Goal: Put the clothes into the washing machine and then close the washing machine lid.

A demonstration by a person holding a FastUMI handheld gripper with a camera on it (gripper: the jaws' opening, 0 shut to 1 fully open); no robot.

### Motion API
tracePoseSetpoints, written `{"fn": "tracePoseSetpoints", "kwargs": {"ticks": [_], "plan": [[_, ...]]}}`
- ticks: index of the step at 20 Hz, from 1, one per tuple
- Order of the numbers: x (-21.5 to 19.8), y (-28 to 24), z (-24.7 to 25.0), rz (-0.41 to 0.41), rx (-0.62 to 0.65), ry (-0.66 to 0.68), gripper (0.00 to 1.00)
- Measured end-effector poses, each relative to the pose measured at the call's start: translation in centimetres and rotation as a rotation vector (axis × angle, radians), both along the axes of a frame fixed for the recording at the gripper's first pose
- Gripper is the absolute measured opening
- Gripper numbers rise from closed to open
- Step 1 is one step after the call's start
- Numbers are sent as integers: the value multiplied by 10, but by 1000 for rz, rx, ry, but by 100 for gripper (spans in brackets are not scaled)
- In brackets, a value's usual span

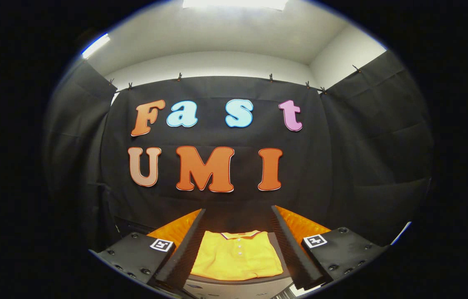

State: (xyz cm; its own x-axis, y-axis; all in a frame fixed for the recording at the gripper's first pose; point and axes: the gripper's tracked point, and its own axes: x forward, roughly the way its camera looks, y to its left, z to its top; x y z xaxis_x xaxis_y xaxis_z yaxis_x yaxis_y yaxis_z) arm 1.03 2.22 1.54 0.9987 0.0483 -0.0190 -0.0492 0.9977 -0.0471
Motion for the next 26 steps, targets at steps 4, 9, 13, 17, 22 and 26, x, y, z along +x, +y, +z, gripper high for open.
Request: {"fn": "tracePoseSetpoints", "kwargs": {"ticks": [4, 9, 13, 17, 22, 26], "plan": [[42, 2, -22, 10, -58, 121, 97], [112, 19, -67, 66, -6, 298, 98], [155, 20, -134, 55, 40, 508, 99], [181, 23, -189, 42, 33, 680, 99], [185, 14, -242, 0, 9, 847, 99], [195, 9, -263, -17, 9, 874, 99]]}}
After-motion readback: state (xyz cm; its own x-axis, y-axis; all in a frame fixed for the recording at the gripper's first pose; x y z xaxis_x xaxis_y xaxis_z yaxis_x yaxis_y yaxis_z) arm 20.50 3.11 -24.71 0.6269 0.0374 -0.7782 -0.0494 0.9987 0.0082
